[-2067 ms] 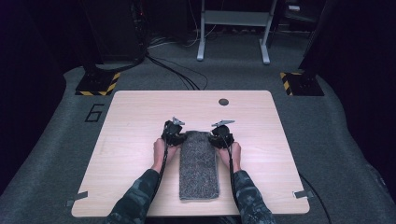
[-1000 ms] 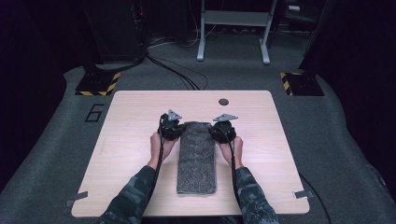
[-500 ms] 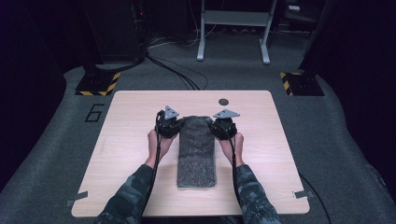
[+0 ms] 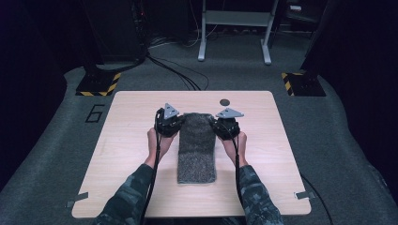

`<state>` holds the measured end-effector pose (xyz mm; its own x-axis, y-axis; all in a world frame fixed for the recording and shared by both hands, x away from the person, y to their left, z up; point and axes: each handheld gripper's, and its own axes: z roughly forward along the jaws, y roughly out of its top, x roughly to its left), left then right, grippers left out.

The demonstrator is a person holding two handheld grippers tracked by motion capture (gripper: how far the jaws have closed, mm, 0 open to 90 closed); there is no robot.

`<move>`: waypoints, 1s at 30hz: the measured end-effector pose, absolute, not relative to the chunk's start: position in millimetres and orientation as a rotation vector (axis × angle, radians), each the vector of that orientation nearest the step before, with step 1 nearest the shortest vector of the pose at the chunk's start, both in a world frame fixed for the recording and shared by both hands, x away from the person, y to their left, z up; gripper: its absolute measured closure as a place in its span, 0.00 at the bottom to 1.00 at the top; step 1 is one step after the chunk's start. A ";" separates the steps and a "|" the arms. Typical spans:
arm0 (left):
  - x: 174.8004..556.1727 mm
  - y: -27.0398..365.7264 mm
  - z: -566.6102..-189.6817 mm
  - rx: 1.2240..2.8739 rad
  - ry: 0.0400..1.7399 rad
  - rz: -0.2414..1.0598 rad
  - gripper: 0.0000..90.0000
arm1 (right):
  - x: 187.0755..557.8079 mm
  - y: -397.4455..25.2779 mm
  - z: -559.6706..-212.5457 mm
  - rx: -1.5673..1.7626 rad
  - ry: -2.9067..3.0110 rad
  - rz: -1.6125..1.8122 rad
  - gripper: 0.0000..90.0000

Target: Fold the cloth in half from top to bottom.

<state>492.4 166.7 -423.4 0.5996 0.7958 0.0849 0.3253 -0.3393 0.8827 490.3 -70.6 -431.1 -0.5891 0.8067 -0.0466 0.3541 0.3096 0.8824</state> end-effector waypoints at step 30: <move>422.4 179.1 -457.0 1.955 0.770 0.619 0.95 | 420.4 -71.8 -462.2 0.841 2.182 1.224 0.95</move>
